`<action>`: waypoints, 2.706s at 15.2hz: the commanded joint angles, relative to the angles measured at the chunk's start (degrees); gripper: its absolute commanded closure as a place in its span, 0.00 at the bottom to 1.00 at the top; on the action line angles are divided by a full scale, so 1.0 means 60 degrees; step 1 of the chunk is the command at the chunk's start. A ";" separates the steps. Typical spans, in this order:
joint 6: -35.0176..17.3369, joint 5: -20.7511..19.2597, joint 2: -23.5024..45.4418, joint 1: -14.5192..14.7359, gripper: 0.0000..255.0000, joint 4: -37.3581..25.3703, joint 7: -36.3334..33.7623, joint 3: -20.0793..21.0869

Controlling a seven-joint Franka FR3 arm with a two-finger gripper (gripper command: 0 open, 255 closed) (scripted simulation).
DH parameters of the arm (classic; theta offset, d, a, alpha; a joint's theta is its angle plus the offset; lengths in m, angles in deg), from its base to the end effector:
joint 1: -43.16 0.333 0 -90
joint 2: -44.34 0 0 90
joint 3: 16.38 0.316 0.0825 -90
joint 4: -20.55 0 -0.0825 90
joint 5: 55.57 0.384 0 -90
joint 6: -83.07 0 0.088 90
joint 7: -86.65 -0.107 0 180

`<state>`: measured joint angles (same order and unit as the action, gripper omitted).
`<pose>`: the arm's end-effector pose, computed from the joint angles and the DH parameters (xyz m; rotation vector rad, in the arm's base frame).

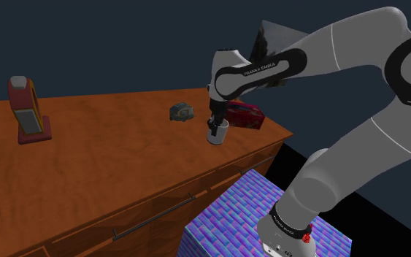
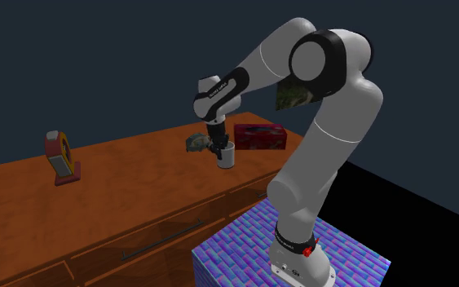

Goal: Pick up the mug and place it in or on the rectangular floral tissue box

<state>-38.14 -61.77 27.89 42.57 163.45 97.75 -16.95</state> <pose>0.4254 -0.0135 0.3833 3.0399 0.3579 -0.1533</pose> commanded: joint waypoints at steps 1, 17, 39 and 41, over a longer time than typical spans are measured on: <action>0.0292 0.0017 -0.0183 0.0004 1.00 -0.0109 0.0032 0.0000; 0.2480 0.0119 -0.0915 0.0032 1.00 -0.1572 0.0222 0.0025; 0.3344 -0.0341 0.1481 -0.1129 1.00 -0.5171 0.3334 -0.1953; 0.3382 -0.0276 0.1973 -0.1296 1.00 -0.5745 0.3777 -0.2193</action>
<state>-17.89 -63.65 37.91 35.29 131.05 118.96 -29.35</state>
